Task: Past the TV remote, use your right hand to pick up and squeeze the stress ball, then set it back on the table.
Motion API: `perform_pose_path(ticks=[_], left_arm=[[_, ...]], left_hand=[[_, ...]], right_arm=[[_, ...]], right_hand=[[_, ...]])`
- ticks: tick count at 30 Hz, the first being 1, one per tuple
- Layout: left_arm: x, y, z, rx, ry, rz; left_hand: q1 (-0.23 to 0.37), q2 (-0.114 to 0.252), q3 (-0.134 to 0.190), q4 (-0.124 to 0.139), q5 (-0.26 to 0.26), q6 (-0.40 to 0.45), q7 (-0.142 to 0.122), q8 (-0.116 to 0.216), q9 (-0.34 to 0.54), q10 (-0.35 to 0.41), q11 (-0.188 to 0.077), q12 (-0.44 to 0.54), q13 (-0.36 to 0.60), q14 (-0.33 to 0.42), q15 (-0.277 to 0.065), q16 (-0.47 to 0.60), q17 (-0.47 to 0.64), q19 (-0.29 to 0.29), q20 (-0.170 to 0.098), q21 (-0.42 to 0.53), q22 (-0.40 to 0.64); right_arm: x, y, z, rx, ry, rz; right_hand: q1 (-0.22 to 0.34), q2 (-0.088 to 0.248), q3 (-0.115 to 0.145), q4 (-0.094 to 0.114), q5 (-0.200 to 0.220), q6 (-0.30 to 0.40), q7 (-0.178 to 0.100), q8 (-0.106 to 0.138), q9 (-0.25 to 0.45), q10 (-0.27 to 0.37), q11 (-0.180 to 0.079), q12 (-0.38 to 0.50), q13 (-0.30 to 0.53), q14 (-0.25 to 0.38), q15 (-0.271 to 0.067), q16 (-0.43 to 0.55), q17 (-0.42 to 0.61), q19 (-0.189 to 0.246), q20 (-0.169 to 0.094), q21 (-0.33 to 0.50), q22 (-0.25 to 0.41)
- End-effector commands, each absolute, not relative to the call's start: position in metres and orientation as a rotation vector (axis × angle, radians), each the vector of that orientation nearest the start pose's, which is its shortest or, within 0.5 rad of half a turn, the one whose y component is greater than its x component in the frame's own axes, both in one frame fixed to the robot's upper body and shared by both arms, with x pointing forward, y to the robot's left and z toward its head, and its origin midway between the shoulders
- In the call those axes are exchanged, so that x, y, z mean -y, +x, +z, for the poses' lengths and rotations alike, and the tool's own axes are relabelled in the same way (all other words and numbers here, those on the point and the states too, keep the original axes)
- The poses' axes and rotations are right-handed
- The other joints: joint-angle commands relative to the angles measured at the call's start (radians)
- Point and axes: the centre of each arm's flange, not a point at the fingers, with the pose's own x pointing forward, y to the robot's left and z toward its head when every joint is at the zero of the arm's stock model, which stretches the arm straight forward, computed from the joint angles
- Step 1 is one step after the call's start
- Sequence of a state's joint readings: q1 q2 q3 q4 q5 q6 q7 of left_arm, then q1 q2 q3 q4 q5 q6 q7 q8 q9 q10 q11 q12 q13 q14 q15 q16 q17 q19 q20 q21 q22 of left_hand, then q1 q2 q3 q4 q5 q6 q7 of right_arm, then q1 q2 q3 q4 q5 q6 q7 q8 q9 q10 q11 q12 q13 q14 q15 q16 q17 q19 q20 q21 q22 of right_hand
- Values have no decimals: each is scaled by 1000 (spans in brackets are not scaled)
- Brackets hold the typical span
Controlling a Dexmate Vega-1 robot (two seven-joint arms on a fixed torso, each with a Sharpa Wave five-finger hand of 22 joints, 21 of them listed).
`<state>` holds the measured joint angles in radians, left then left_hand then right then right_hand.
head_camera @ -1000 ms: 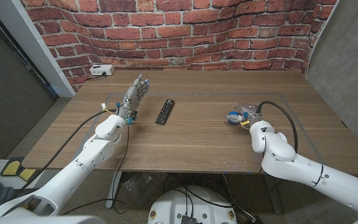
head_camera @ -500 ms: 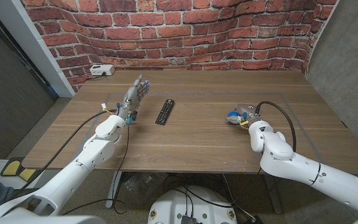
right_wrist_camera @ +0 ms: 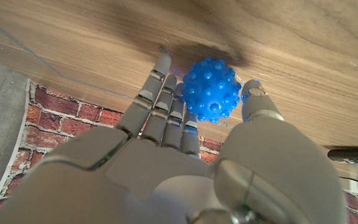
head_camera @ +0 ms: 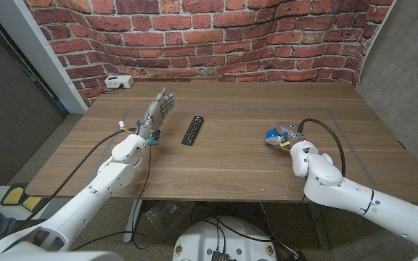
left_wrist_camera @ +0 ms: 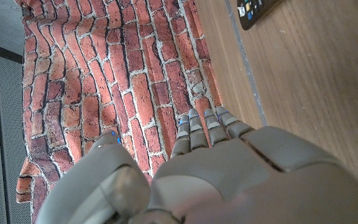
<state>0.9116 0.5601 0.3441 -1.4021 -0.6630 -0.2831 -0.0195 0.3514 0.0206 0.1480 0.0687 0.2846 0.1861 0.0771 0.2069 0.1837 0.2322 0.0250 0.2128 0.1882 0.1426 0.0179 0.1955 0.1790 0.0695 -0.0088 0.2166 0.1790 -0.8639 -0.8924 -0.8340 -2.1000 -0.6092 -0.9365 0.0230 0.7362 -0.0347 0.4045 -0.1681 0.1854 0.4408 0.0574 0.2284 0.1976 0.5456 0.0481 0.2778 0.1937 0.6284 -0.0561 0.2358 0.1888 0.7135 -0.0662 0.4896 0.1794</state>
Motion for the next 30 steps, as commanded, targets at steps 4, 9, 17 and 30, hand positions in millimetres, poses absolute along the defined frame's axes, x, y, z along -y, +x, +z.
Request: perform_pose_path(ticks=[4,9,17,30], left_arm=[[-296,633,-31,604,-40,-215],[-296,633,-31,601,-40,-213],[-295,631,-32,603,-45,-212],[-294,630,-32,606,-47,-212]], left_hand=[[3,-3,-3,-2,-4,7,1,-2,2,11,1,0,4,10,2,-4,4,4,3,-4,2],[3,-3,-3,-1,-5,9,0,-2,2,13,1,1,4,11,3,-4,4,4,4,-4,2],[3,-1,-4,-1,-7,12,-1,-2,2,14,0,0,4,12,3,-4,4,5,6,-4,2],[3,1,-5,0,-9,17,-1,-1,2,14,-2,-1,4,12,4,-5,4,3,10,-5,2]], right_arm=[[221,553,-67,239,-1434,-202],[222,552,-65,234,-1421,-202],[224,547,-63,266,-1411,-223],[226,536,-58,321,-1388,-279]], right_hand=[[44,17,24,7,1,71,-16,17,4,88,-20,24,0,116,-53,23,7,90,-105,32,4],[63,17,31,3,1,102,-19,24,4,118,-22,29,-1,149,-63,26,7,111,-111,40,5],[105,26,49,-2,1,143,-26,29,3,163,-27,34,-2,211,-85,33,8,161,-126,60,5],[149,35,67,-7,0,154,-29,25,4,176,-30,29,-3,232,-96,29,9,176,-135,68,6]])
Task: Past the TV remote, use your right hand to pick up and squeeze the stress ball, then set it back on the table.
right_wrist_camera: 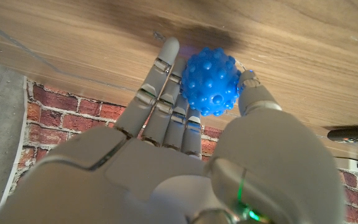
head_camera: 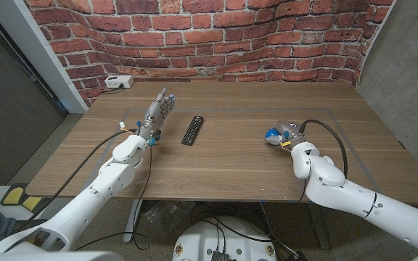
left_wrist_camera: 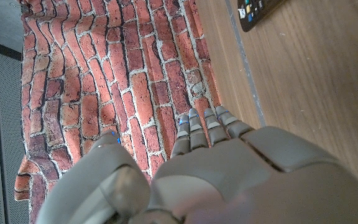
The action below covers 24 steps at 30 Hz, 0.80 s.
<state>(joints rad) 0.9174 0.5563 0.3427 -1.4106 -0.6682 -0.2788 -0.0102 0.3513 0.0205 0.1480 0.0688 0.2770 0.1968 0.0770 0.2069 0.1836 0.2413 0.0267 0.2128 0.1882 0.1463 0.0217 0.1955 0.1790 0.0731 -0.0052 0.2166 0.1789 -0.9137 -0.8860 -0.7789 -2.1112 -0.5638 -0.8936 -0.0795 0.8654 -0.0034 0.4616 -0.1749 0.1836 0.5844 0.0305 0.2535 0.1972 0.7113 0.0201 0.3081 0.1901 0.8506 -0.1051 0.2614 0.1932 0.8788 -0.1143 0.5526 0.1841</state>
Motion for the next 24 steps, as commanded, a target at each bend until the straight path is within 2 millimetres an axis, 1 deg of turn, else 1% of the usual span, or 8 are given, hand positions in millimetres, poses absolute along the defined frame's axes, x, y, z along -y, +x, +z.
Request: perform_pose_path(ticks=[1,5,9,15,21,23,24], left_arm=[[-294,630,-32,608,-47,-212],[-294,629,-31,613,-44,-212],[-294,628,-31,614,-45,-213],[-296,626,-32,619,-43,-211],[-296,624,-30,623,-38,-211],[-295,624,-30,623,-38,-211],[-295,624,-30,623,-37,-212]], left_hand=[[3,1,-6,0,-2,5,-1,-2,3,6,-2,-1,4,9,0,-5,4,0,6,-5,2],[4,2,-6,0,-2,6,-2,-2,3,5,-2,-1,4,9,1,-5,4,0,7,-5,2],[4,2,-6,0,-3,6,-2,-2,3,6,-3,-2,4,10,1,-5,4,-1,6,-6,2],[4,3,-7,0,-4,7,-3,-2,3,6,-4,-2,4,10,1,-6,4,0,8,-6,2],[5,4,-7,0,-5,7,-2,-3,3,6,-2,-2,4,11,-1,-6,4,0,7,-6,2],[5,4,-7,0,-5,8,-2,-3,3,7,-4,-2,4,10,0,-6,4,0,8,-6,2],[5,5,-8,0,-5,7,-2,-3,3,7,-4,-2,4,11,0,-6,4,0,7,-6,2]], right_arm=[[226,534,-57,331,-1385,-287],[227,527,-54,395,-1380,-332],[227,523,-53,436,-1364,-347],[227,517,-50,483,-1346,-360],[227,512,-46,511,-1340,-379],[227,510,-44,524,-1336,-387],[227,509,-44,532,-1333,-392]], right_hand=[[22,4,10,0,1,11,-2,0,4,11,-3,-2,1,11,-46,3,5,12,-87,5,1],[26,4,12,1,1,12,-3,-1,4,14,-3,-2,1,12,-47,1,5,10,-87,5,1],[42,4,17,-1,1,13,-8,-4,4,12,-13,-7,0,5,-50,-6,6,1,-88,3,2],[47,5,18,2,1,16,-10,-4,4,19,-10,-7,0,5,-49,-9,7,-3,-88,2,2],[51,4,19,5,0,24,-12,-4,4,27,-14,-8,0,6,-45,-11,8,-4,-87,3,3],[51,2,18,5,-1,28,-13,-3,4,35,-12,-6,0,7,-47,-13,8,-4,-87,3,3],[51,1,18,7,-1,32,-13,-3,4,42,-7,-5,0,7,-47,-14,8,-3,-87,4,3]])
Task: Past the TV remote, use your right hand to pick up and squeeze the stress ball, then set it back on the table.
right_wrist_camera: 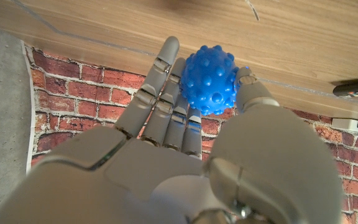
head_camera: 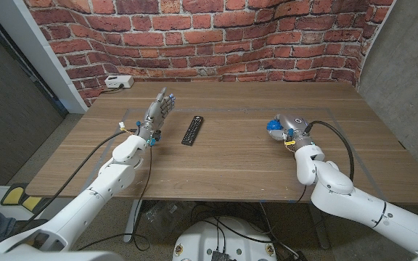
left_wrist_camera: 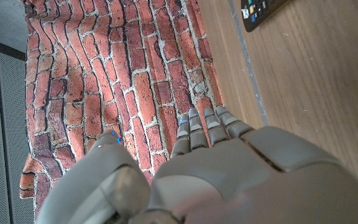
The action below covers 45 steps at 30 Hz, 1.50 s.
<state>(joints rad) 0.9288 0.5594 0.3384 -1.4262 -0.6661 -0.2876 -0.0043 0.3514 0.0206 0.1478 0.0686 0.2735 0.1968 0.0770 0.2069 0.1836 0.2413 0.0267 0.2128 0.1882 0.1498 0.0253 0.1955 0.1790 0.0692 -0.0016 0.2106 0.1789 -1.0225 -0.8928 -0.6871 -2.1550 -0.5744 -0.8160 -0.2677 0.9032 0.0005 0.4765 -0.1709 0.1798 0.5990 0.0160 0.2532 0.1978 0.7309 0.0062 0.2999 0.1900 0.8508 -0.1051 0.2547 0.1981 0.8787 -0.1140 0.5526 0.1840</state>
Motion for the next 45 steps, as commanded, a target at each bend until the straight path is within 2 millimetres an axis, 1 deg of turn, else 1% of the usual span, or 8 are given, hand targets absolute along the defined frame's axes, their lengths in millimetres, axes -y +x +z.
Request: perform_pose_path(ticks=[1,17,23,26,29,33,38,45], left_arm=[[-295,624,-29,623,-36,-213],[-291,624,-30,620,-39,-217],[-290,624,-30,624,-41,-216],[-289,623,-30,625,-43,-216],[-289,623,-30,625,-44,-215],[-290,623,-31,625,-45,-213],[-290,622,-32,625,-47,-211],[-289,621,-32,626,-46,-209]], left_hand=[[5,5,-7,0,-2,7,-2,-3,3,7,-4,-3,4,7,-4,-6,4,4,4,0,2],[7,7,-8,0,-4,9,-3,-4,3,6,0,-4,4,8,-3,-6,4,4,4,0,2],[8,7,-9,0,-5,8,-3,-4,3,9,-2,-3,4,9,-1,-6,4,4,4,0,2],[8,8,-9,0,-5,9,-4,-4,3,8,-3,-4,4,10,-1,-6,4,3,6,-1,2],[8,8,-9,0,-5,9,-4,-4,3,8,-3,-4,4,10,-2,-6,4,3,7,-1,2],[8,8,-10,0,-6,9,-4,-5,3,8,-3,-4,4,9,-1,-6,4,3,7,-1,2],[8,9,-10,0,-7,10,-5,-5,3,8,-2,-4,5,10,-2,-6,4,3,7,-1,2],[9,9,-11,0,-7,13,-4,-4,3,9,-1,-4,5,10,-1,-7,4,3,8,-2,2]], right_arm=[[228,508,-43,538,-1329,-394],[231,504,-44,593,-1287,-414],[233,504,-45,605,-1276,-430],[234,503,-45,613,-1270,-443],[234,502,-46,624,-1258,-449],[235,501,-46,643,-1241,-460],[236,501,-47,664,-1220,-466],[237,501,-48,661,-1212,-463]], right_hand=[[13,-3,2,4,2,23,1,-1,3,26,6,4,0,8,-48,-7,3,-2,-86,5,4],[67,8,22,-3,5,67,-17,3,4,70,-15,0,-1,64,-84,0,3,35,-102,26,6],[154,39,53,-12,3,97,-34,2,5,99,-37,-5,-2,96,-110,2,7,49,-109,41,9],[233,57,64,-17,3,107,-42,-5,6,114,-49,-10,-1,124,-127,10,19,59,-110,58,14],[321,66,37,-14,8,144,-62,-5,10,157,-65,-4,5,161,-130,35,42,72,-113,89,24],[387,77,1,-6,13,200,-71,0,16,207,-86,6,10,226,-133,59,50,100,-111,135,33],[407,93,-21,6,16,262,-77,9,19,265,-95,22,13,280,-130,58,35,124,-111,178,38],[415,99,-31,8,17,305,-69,15,20,295,-81,28,12,317,-128,57,24,137,-112,201,38]])
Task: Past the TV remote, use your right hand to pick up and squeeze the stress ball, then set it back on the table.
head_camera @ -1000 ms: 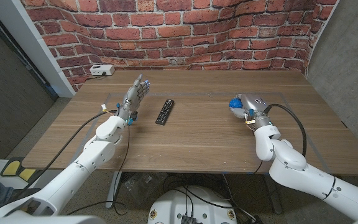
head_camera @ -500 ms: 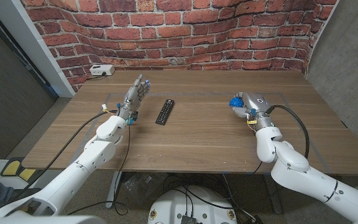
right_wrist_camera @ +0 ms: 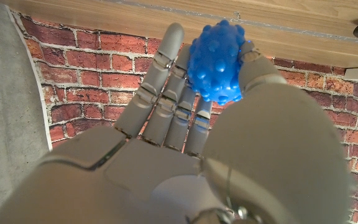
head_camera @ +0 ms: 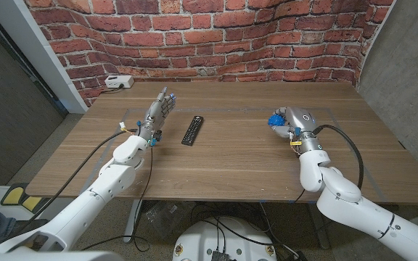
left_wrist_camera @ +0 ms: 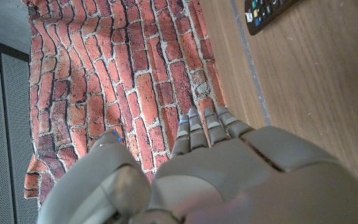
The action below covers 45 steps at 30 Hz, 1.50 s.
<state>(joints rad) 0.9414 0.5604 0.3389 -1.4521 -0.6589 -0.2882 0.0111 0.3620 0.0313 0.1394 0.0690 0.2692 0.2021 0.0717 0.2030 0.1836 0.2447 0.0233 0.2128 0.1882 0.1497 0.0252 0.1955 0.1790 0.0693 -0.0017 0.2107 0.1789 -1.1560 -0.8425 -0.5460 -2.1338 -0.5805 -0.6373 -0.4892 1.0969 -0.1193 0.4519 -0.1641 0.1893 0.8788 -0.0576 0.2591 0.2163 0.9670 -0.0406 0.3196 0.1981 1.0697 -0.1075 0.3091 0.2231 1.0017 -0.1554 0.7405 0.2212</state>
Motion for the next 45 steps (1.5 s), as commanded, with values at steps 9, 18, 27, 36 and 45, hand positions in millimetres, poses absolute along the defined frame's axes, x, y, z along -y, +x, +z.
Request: perform_pose_path(ticks=[9,18,27,36,45], left_arm=[[-289,620,-32,624,-47,-210],[-287,621,-32,622,-47,-216],[-286,621,-31,623,-42,-219],[-286,621,-29,624,-41,-217],[-285,622,-29,620,-48,-217]], left_hand=[[-2,-1,-4,-1,-4,9,1,0,3,6,1,-5,5,10,-1,-7,4,2,8,-2,3],[-1,0,-5,-1,-5,11,2,1,3,8,1,-5,5,11,-1,-7,4,2,9,-2,3],[-1,0,-6,0,-6,12,1,0,3,7,0,-5,5,11,-1,-7,4,2,9,-2,3],[0,1,-7,-1,-7,12,-1,0,3,7,1,-6,5,12,-2,-7,4,2,8,-2,3],[0,2,-7,-1,-8,13,0,0,3,8,0,-5,5,12,-1,-7,4,2,9,-2,3]], right_arm=[[238,500,-48,662,-1203,-469],[238,498,-49,650,-1227,-474],[240,496,-50,652,-1227,-478],[241,495,-50,632,-1242,-469],[241,497,-49,610,-1263,-464]], right_hand=[[224,221,-12,3,5,52,0,11,1,74,-35,9,3,118,-122,0,-8,20,-72,26,-2],[201,210,-29,14,4,39,-2,-9,0,51,-43,-10,2,97,-121,-29,-20,-6,-66,31,-10],[124,185,-71,40,-1,1,2,-40,-3,18,-32,-43,-1,50,-113,-64,-19,-51,-64,36,-23],[63,165,-97,55,-5,-27,12,-56,-4,-9,-30,-68,-3,2,-104,-86,-15,-83,-63,29,-32],[16,151,-114,60,-7,-76,20,-70,-7,-53,-18,-97,-3,-78,-92,-106,-4,-131,-61,7,-41]])
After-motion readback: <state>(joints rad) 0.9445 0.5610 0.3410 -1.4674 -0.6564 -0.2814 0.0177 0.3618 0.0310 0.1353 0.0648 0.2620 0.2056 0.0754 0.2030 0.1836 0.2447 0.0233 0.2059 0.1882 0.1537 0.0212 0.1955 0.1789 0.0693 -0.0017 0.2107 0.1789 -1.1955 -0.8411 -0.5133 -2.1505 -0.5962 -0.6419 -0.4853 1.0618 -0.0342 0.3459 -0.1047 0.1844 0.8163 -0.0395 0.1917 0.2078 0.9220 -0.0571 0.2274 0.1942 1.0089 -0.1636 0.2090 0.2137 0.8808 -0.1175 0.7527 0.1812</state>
